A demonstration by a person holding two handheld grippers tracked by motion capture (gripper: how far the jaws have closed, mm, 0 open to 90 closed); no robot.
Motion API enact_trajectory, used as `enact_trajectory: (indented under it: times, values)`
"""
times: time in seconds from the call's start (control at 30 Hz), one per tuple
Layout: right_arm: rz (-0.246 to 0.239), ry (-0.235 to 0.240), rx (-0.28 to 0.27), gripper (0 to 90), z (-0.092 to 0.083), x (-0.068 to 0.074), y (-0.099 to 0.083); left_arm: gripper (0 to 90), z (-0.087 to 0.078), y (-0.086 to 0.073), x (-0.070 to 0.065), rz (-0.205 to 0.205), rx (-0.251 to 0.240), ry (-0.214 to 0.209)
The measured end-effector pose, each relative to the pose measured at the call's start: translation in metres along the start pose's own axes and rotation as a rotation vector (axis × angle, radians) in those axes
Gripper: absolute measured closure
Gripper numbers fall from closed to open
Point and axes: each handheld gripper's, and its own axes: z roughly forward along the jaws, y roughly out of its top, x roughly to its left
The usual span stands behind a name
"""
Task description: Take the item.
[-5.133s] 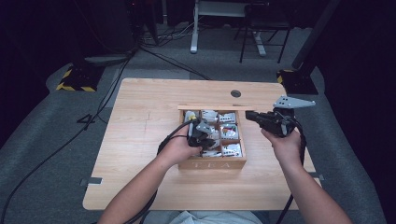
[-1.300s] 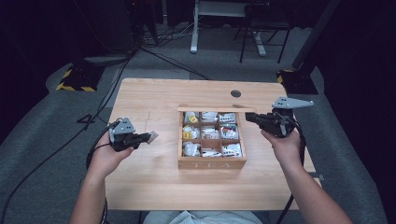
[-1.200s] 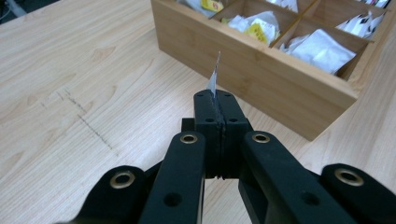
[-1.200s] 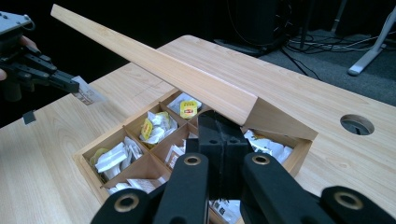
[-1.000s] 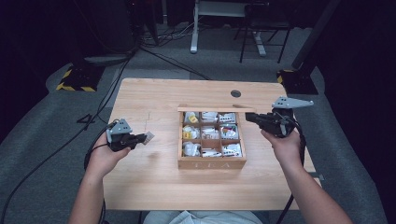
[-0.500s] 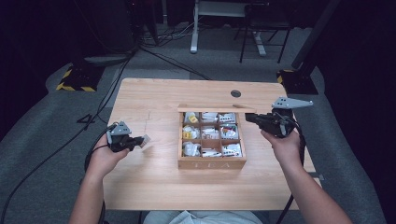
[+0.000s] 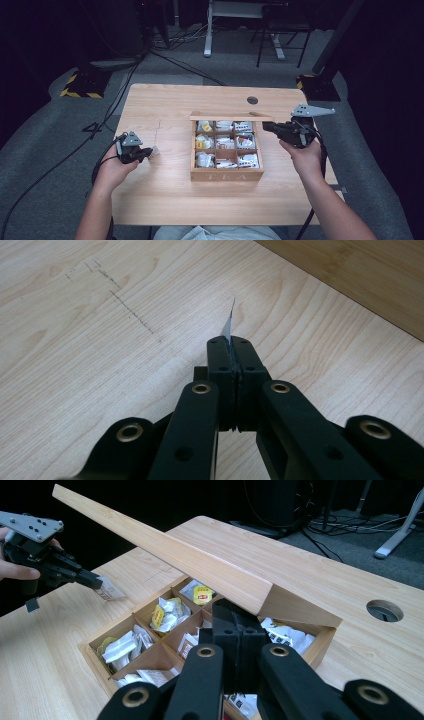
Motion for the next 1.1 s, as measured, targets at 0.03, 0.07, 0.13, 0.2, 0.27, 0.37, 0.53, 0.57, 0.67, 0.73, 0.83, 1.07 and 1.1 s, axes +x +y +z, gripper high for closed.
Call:
enact_trajectory:
  times: [0.03,0.07,0.13,0.2,0.27,0.37,0.53,0.57,0.67,0.73,0.83,1.07,1.1]
  values:
    - [0.0,0.001,0.0,90.0,0.0,0.0,0.0,88.3,0.0,0.0,0.0,0.003,0.001,-0.001]
    - [0.0,0.001,0.0,90.0,0.0,0.0,0.0,87.9,0.001,0.0,-0.001,0.001,0.0,-0.007]
    - [0.001,-0.002,0.0,90.0,0.0,0.0,0.0,86.9,0.002,0.0,-0.001,-0.001,-0.003,-0.014]
    - [0.0,-0.002,0.0,90.0,0.0,0.0,0.0,85.6,0.003,0.0,-0.002,0.001,0.001,-0.021]
    - [-0.001,-0.002,0.001,90.0,0.0,0.0,0.0,83.8,0.004,0.0,-0.002,0.002,0.002,-0.025]
    - [0.0,-0.002,0.001,90.0,0.0,0.0,0.0,81.6,0.005,0.001,-0.003,-0.004,0.0,-0.037]
    - [-0.002,-0.002,0.001,90.0,0.0,0.0,-0.001,72.0,0.005,0.002,-0.007,-0.011,-0.014,-0.077]
    - [-0.002,-0.002,0.001,90.0,0.0,0.0,-0.001,70.5,0.004,0.002,-0.008,-0.011,-0.02,-0.087]
    - [-0.002,-0.002,0.002,90.0,0.0,0.0,-0.001,67.0,0.002,0.005,-0.01,-0.018,-0.039,-0.103]
    - [-0.001,-0.001,0.002,90.0,0.0,0.0,-0.001,66.5,0.0,0.006,-0.012,-0.019,-0.051,-0.114]
    - [-0.001,-0.001,0.003,90.0,0.0,0.0,-0.001,65.9,-0.003,0.009,-0.016,-0.018,-0.067,-0.127]
    - [0.001,0.001,0.007,90.0,0.0,0.0,0.0,61.0,-0.01,0.017,-0.028,0.01,-0.094,-0.142]
    - [0.001,0.003,0.006,90.0,0.0,0.0,0.0,60.2,-0.012,0.018,-0.031,0.012,-0.097,-0.147]
